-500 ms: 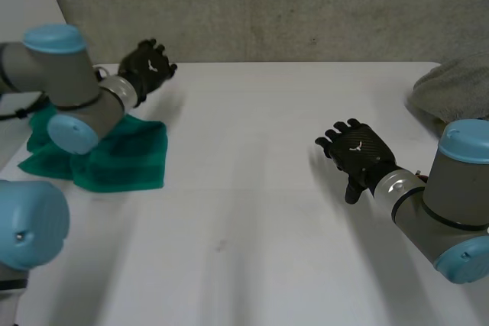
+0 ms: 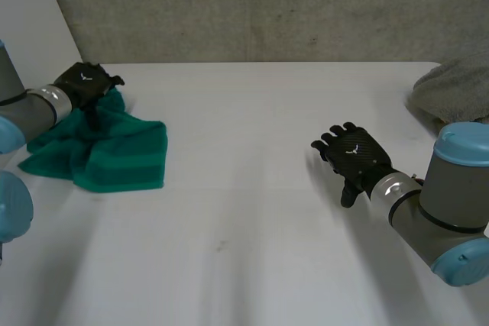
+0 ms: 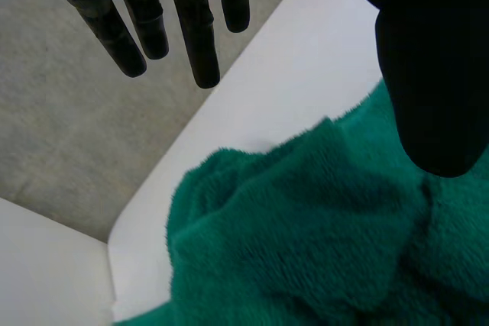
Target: Fold the laundry.
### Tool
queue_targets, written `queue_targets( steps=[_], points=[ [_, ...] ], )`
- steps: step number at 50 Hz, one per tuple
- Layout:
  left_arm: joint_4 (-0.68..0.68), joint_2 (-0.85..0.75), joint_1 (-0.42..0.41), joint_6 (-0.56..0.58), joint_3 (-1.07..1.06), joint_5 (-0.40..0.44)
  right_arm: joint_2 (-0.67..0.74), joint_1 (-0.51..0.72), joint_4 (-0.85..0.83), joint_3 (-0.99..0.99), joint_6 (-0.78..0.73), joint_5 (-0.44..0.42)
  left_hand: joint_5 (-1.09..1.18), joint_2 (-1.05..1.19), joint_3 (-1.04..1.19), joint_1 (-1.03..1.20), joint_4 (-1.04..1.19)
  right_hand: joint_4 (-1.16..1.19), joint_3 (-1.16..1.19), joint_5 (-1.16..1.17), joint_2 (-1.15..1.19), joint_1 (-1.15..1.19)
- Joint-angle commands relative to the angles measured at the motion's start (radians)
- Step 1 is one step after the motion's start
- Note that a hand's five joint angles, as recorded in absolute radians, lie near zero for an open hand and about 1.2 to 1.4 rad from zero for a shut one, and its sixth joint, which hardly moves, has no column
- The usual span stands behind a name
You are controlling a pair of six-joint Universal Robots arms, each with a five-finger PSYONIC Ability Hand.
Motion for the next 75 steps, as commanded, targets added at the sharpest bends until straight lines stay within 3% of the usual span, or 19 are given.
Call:
queue_targets(
  steps=[1, 16, 24, 28, 31, 37, 43, 52, 57, 64, 70, 75],
  points=[
    [0.083, -0.020, -0.004, 0.063, -0.045, -0.014, 0.006, 0.001, 0.000, 0.000, -0.003, 0.000, -0.050, -0.359, -0.038, -0.021, -0.025, -0.037, -0.032, -0.050, -0.038, -0.051],
    [0.127, -0.115, -0.016, 0.244, 0.006, -0.080, 0.018, -0.002, 0.000, -0.003, -0.013, 0.002, -0.032, -0.341, -0.020, -0.002, -0.006, -0.037, -0.032, -0.050, -0.038, -0.051],
    [0.132, -0.137, -0.021, 0.310, 0.021, -0.075, 0.029, 0.001, -0.002, -0.005, -0.016, 0.006, 0.171, -0.138, 0.183, 0.200, 0.196, -0.037, -0.032, -0.050, -0.038, -0.051],
    [0.135, -0.144, -0.025, 0.347, 0.021, -0.068, 0.029, -0.001, 0.000, -0.006, -0.017, 0.008, 0.505, 0.196, 0.517, 0.534, 0.530, -0.037, -0.032, -0.050, -0.038, -0.051],
    [0.149, -0.146, -0.033, 0.378, 0.013, -0.069, 0.029, -0.002, -0.002, -0.006, -0.019, 0.008, 1.103, 0.794, 1.115, 1.132, 1.128, -0.037, -0.032, -0.050, -0.038, -0.051],
    [0.195, -0.045, -0.073, 0.401, -0.057, -0.092, 0.029, -0.005, 0.000, -0.008, -0.023, 0.009, 1.172, 0.863, 1.184, 1.201, 1.197, -0.037, -0.032, -0.050, -0.038, -0.051],
    [0.242, 0.168, -0.124, 0.229, -0.178, -0.056, 0.024, -0.007, 0.000, -0.008, -0.025, 0.009, 1.172, 0.863, 1.184, 1.201, 1.197, -0.037, -0.032, -0.050, -0.038, -0.051],
    [0.288, 0.631, -0.275, -0.198, -0.463, -0.043, 0.001, -0.035, 0.001, -0.009, -0.008, 0.005, 1.172, 0.863, 1.184, 1.201, 1.197, -0.037, -0.032, -0.050, -0.038, -0.051],
    [0.335, 0.799, -0.363, -0.401, -0.579, -0.052, -0.014, -0.048, 0.017, -0.023, 0.018, 0.008, 1.172, 0.863, 1.184, 1.201, 1.197, -0.037, -0.032, -0.050, -0.038, -0.051],
    [0.310, 0.862, -0.484, -0.607, -0.675, -0.137, -0.048, -0.088, 0.055, -0.051, 0.090, 0.009, 1.172, 0.863, 1.184, 1.201, 1.197, -0.037, -0.032, -0.050, -0.038, -0.051],
    [0.305, 0.807, -0.555, -0.596, -0.741, -0.250, -0.066, -0.125, 0.087, -0.089, 0.162, 0.011, 1.172, 0.863, 1.184, 1.201, 1.197, -0.037, -0.032, -0.050, -0.038, -0.051],
    [0.279, 0.646, -0.604, -0.584, -0.796, -0.356, -0.072, -0.157, 0.152, -0.133, 0.216, 0.023, 1.172, 0.863, 1.184, 1.201, 1.197, -0.037, -0.032, -0.050, -0.038, -0.051]
  ],
)
